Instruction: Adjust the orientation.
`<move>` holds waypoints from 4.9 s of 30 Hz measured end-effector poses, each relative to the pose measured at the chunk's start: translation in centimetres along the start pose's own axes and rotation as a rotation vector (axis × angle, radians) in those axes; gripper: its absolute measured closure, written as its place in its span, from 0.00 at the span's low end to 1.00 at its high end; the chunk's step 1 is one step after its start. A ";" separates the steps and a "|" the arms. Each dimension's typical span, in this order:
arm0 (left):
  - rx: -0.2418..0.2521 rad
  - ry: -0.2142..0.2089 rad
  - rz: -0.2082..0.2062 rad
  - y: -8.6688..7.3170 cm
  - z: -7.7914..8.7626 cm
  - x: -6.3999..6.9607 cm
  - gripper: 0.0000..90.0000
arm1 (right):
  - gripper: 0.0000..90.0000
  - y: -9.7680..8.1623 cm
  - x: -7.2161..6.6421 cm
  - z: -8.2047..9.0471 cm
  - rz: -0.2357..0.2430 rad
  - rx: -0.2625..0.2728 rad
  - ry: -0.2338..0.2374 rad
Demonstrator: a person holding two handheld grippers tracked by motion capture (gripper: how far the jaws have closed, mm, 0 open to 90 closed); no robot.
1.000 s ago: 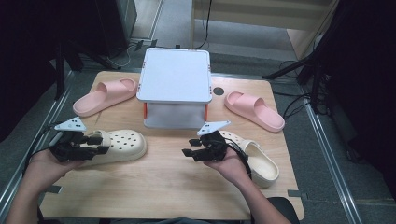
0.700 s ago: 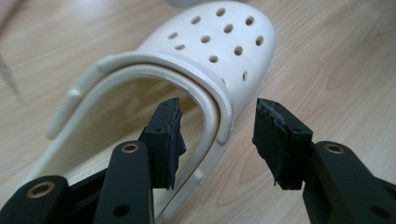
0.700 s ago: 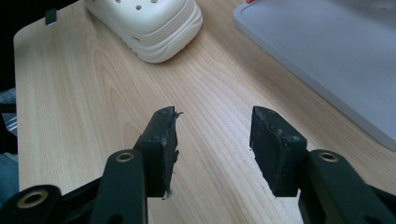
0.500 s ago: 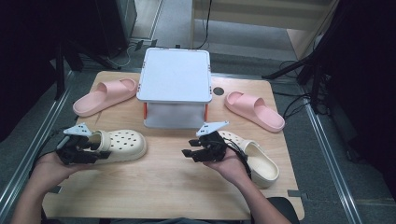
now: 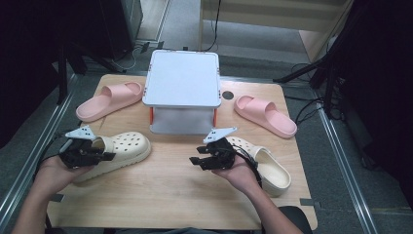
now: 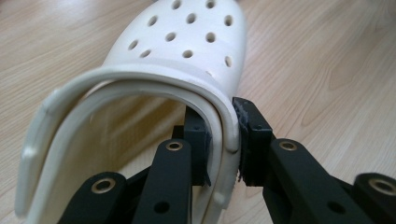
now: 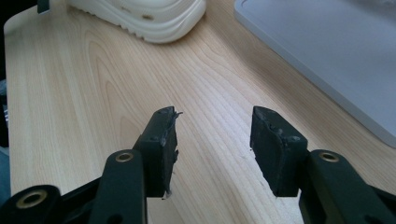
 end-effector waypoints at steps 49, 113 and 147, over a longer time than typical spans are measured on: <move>-0.020 -0.225 -0.191 10.3 -8.2 7.2 0.77 | 0.58 -3.2 -0.3 2.9 -0.112 0.082 -0.078; -0.005 -0.080 -0.095 6.0 -6.6 1.0 0.99 | 1.00 -1.8 -1.8 -2.6 -0.098 0.010 -0.091; -0.009 -0.199 -0.031 4.8 -6.2 6.5 0.91 | 1.00 0.4 1.0 -3.6 -0.208 0.056 -0.136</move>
Point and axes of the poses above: each handheld gripper's, and its own axes: z roughly backward along the jaws, y roughly out of its top, x roughly to its right, the point moved 1 cm from there along -z, roughly forward along the jaws, and after that the axes turned 12 degrees about -z, right-handed, at the moved point
